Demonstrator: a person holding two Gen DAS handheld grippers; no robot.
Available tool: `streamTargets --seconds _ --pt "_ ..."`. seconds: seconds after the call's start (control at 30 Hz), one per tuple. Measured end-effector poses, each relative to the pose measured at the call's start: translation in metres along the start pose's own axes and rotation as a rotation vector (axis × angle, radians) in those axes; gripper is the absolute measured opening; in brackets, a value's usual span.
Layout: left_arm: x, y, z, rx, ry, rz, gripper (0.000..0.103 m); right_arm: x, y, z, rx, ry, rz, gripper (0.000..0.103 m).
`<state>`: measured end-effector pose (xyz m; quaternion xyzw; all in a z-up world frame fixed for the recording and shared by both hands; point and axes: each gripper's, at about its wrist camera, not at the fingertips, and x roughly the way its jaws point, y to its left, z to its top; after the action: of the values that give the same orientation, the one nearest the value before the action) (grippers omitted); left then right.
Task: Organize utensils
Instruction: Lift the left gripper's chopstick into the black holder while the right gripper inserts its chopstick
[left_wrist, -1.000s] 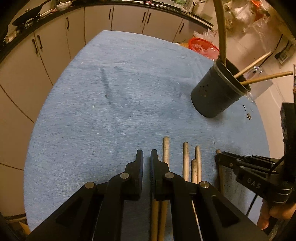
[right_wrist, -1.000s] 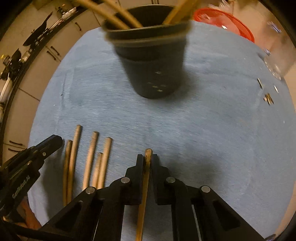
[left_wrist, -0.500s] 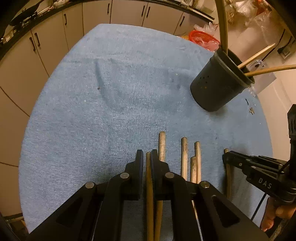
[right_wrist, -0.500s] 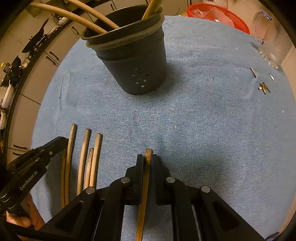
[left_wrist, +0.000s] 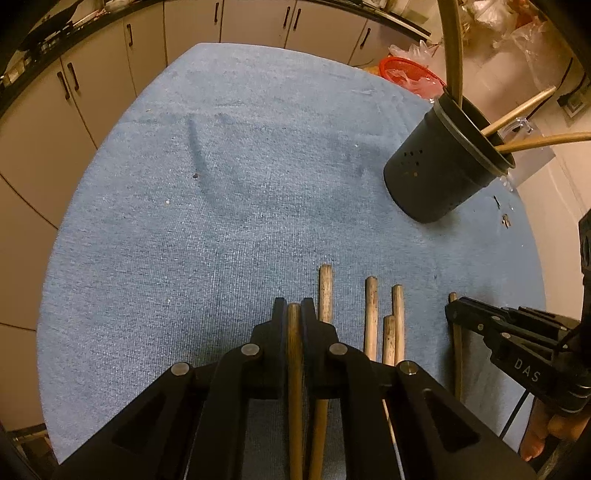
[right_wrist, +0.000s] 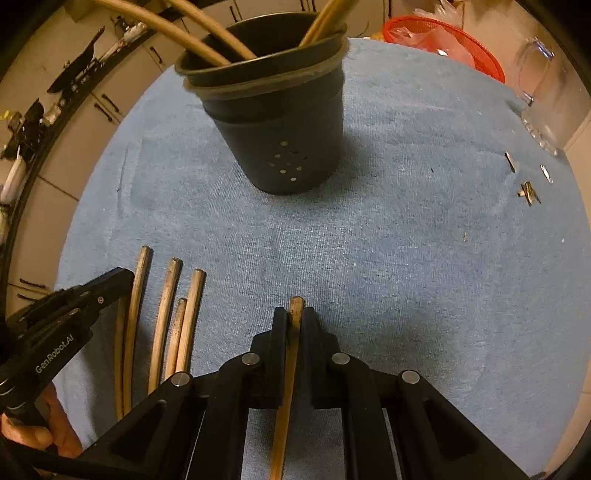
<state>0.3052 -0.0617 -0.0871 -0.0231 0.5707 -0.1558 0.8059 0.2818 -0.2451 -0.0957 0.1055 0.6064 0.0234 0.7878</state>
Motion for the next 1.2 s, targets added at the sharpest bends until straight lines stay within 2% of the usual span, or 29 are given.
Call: streamTargets --seconds 0.23,0.5,0.7,0.8,1.0,1.2 --pt "0.001 -0.006 0.008 0.012 0.03 0.027 0.008 -0.001 -0.01 0.004 0.021 0.035 0.023 0.008" --pt "0.006 -0.005 0.027 -0.003 0.066 0.018 0.008 0.0 -0.008 0.011 0.021 0.036 0.005 0.008" --pt "0.011 -0.014 0.028 0.035 0.044 0.045 0.007 0.001 0.001 0.011 -0.005 0.021 -0.023 0.007" --pt "0.01 -0.012 0.027 0.028 0.031 0.007 0.007 -0.004 -0.002 0.006 0.017 -0.013 0.007 0.007" --pt "-0.023 -0.01 0.03 0.018 -0.059 -0.048 0.007 -0.044 -0.017 -0.015 0.022 -0.115 0.082 0.007" --pt "-0.075 -0.021 0.035 0.055 -0.194 -0.071 0.007 -0.105 -0.018 -0.028 -0.022 -0.263 0.12 0.007"
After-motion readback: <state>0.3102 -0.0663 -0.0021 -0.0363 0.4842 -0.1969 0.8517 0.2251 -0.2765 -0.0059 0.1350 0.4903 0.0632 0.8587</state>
